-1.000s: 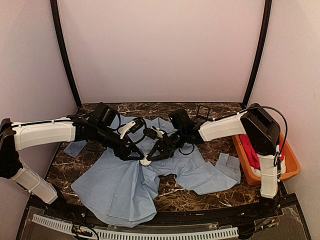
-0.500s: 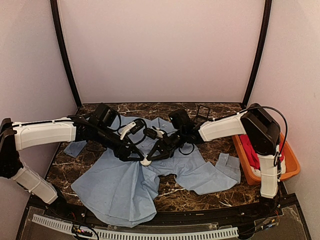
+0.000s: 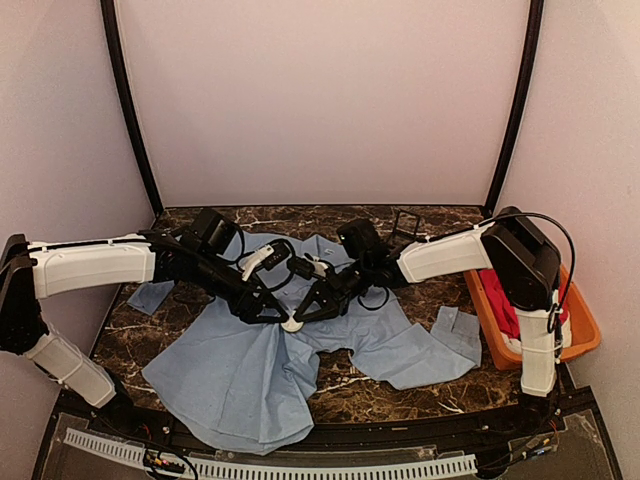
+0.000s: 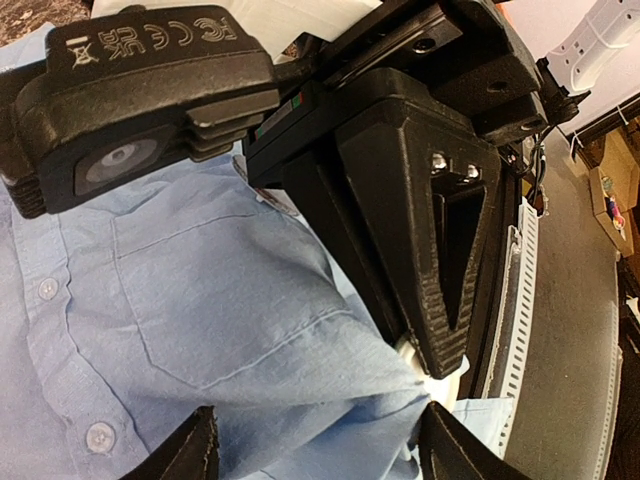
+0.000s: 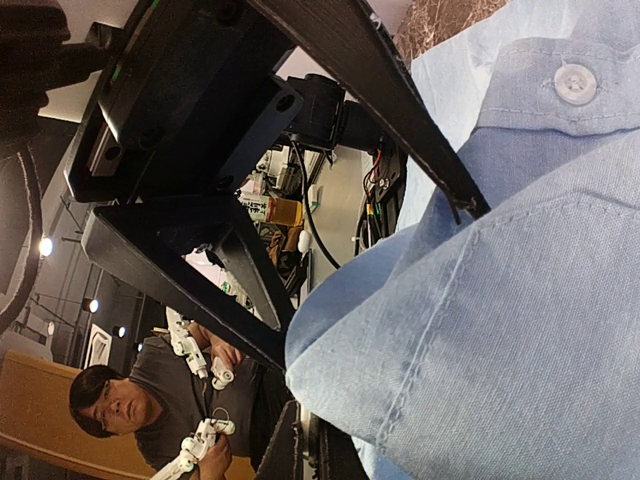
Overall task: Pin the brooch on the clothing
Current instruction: Pin the brooch to the flattened clothing.
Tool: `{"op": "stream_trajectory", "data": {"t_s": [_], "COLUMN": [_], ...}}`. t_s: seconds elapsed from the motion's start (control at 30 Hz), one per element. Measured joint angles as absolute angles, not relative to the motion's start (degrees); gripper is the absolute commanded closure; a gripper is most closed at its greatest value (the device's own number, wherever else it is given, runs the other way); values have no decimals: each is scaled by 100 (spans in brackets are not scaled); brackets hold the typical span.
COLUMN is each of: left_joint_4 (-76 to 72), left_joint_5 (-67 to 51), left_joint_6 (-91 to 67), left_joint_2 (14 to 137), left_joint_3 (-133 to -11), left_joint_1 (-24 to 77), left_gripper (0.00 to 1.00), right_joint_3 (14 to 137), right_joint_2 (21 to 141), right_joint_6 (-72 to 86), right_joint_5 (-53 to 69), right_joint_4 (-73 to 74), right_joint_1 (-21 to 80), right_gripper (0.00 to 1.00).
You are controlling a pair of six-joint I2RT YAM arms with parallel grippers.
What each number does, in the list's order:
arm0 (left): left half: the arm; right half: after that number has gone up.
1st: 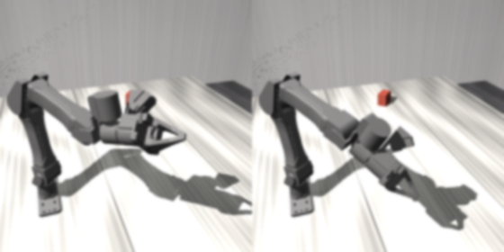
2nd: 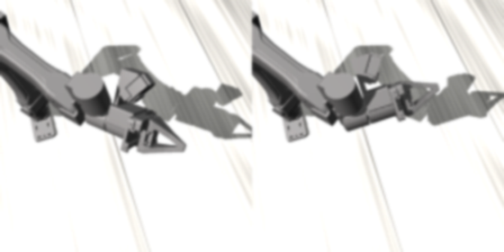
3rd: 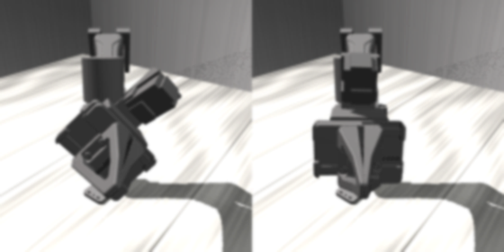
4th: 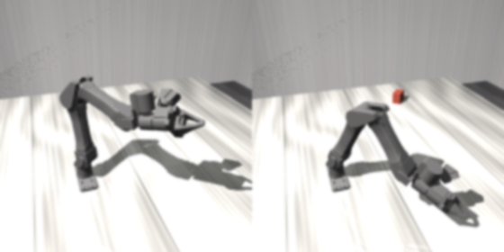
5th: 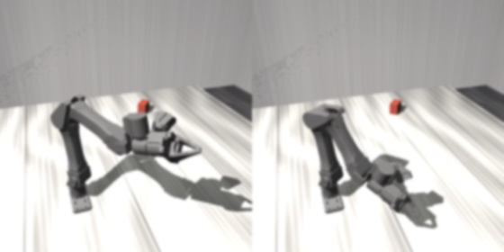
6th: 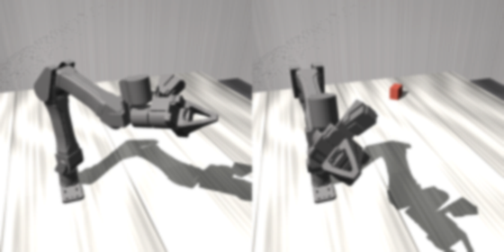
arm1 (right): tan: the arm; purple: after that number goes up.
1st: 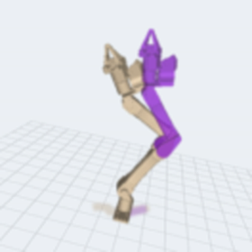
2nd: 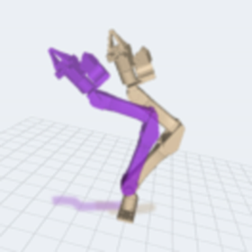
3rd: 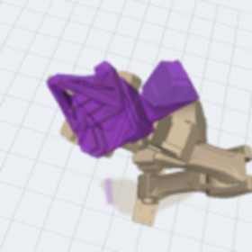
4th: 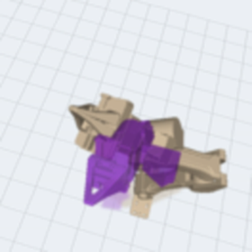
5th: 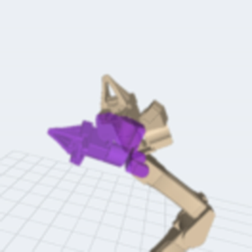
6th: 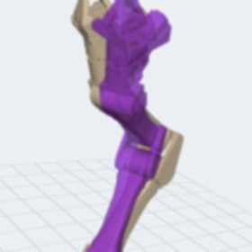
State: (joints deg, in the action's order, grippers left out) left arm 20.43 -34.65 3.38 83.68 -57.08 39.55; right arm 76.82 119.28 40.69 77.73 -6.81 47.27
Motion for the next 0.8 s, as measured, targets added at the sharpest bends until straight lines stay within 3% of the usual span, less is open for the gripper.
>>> {"op": "stream_trajectory", "data": {"t_s": [0.8], "left_joint_4": [1756], "left_joint_5": [-3632], "left_joint_6": [272], "left_joint_2": [8291], "left_joint_3": [-5684], "left_joint_1": [3953], "left_gripper": [32], "right_joint_3": [7693], "right_joint_2": [11928], "right_joint_6": [4062], "right_joint_5": [7778], "right_joint_4": [-642], "right_joint_1": [4729], "right_gripper": [100]}}
